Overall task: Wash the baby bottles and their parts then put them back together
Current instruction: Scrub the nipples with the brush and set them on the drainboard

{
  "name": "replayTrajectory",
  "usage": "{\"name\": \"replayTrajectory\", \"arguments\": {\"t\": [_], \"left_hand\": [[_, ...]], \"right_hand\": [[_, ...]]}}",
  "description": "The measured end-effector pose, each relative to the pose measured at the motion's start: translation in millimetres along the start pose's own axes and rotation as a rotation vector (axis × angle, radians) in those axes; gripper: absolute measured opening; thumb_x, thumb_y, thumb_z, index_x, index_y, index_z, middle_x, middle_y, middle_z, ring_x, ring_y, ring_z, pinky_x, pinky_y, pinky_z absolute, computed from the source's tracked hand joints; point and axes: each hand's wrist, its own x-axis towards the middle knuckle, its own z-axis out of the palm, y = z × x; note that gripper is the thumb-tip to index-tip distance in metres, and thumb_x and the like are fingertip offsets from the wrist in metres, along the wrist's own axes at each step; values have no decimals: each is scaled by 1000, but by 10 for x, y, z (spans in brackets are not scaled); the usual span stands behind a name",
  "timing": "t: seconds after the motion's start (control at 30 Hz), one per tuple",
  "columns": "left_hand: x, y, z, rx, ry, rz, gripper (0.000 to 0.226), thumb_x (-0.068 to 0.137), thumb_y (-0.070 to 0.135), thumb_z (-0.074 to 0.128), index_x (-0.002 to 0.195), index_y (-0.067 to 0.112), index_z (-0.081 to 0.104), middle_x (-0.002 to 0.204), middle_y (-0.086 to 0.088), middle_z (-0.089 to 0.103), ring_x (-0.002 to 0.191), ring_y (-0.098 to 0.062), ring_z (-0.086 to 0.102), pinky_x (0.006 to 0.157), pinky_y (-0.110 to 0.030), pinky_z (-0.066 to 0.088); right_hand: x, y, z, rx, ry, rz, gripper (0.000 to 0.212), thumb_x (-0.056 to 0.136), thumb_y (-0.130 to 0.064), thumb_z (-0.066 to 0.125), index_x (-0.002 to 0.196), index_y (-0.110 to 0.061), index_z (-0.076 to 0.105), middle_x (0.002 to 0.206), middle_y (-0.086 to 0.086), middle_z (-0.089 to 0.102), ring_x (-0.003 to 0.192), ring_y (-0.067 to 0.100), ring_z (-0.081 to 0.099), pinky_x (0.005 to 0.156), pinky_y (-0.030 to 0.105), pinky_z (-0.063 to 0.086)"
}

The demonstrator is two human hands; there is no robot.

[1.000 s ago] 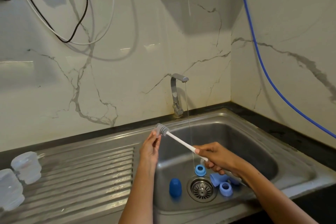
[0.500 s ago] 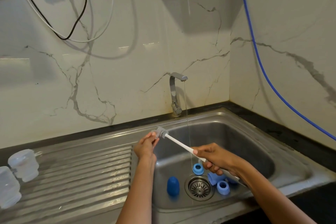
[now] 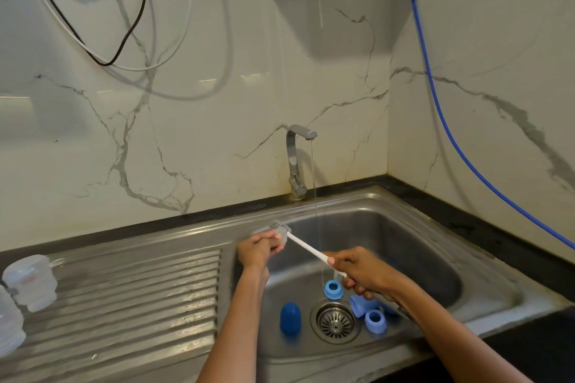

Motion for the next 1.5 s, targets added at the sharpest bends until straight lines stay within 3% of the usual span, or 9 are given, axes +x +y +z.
{"name": "replayTrajectory", "arguments": {"t": [0.17, 0.3, 0.57, 0.83, 0.93, 1.1, 1.2, 1.33, 1.5], "left_hand": [[-20, -52, 5, 28, 52, 2, 15, 79, -16, 63, 78, -1, 65, 84, -17, 65, 70, -23, 63, 47, -17, 53], [29, -33, -81, -62, 130, 44, 21, 80, -18, 61, 99, -12, 64, 92, -20, 62, 70, -20, 61, 48, -15, 54], [-36, -88, 58, 46, -128, 18, 21, 83, -10, 63, 102, -3, 65, 103, -20, 66, 79, -20, 64, 56, -16, 56], [35, -112, 30, -74, 9, 8, 27, 85, -13, 59, 109, -2, 54, 114, -26, 57, 81, -20, 61, 65, -26, 58], [2, -114, 45, -46, -71, -56, 45, 86, -11, 57, 130, -3, 49, 125, -21, 53, 103, -28, 59, 84, -33, 51], [24, -101, 10, -162, -145, -239, 23, 91, -11, 49, 112, -4, 55, 139, -22, 44, 125, -33, 48, 94, -39, 47], [37, -149, 73, -330, -164, -346, 36, 90, -13, 47, 123, -1, 49, 141, -24, 38, 126, -37, 45, 93, -46, 47], [6, -215, 447, -621, -130, -503, 30, 93, -4, 48, 122, 1, 50, 135, -28, 41, 121, -39, 49, 82, -47, 48], [30, -321, 951, -781, -81, -607, 43, 94, 4, 54, 137, 1, 46, 139, -21, 46, 127, -30, 49, 95, -40, 46]], "right_hand": [[-46, -27, -60, 58, -8, -49, 20, 100, -36, 47, 115, -32, 60, 58, 1, 45, 41, 6, 34, 38, 17, 30], [-61, -1, -52, 11, 10, -96, 17, 100, -35, 47, 103, -28, 63, 58, 1, 45, 39, 6, 34, 37, 18, 30], [49, 7, 33, -67, 117, -130, 26, 101, -31, 44, 122, -33, 59, 60, 1, 45, 40, 3, 38, 39, 20, 33], [-20, 17, -60, -19, 55, -114, 17, 100, -34, 48, 103, -29, 64, 57, 0, 45, 41, 4, 36, 39, 18, 30], [-37, 74, -146, -14, 70, -81, 14, 99, -35, 49, 94, -37, 62, 56, 0, 47, 42, 6, 36, 39, 19, 31], [70, 285, -417, -311, 291, 29, 30, 100, -29, 47, 74, -20, 59, 64, 4, 56, 53, 14, 52, 56, 32, 47], [170, 446, -518, -341, 373, 100, 27, 99, -26, 47, 86, -10, 65, 85, 12, 67, 81, 24, 67, 80, 40, 56], [263, 431, -529, -368, 374, 105, 33, 98, -29, 49, 66, -21, 54, 71, 2, 59, 72, 19, 60, 76, 36, 53], [274, 489, -577, -352, 357, 144, 29, 98, -26, 47, 84, -9, 65, 87, 11, 68, 86, 24, 68, 82, 38, 53]]}}
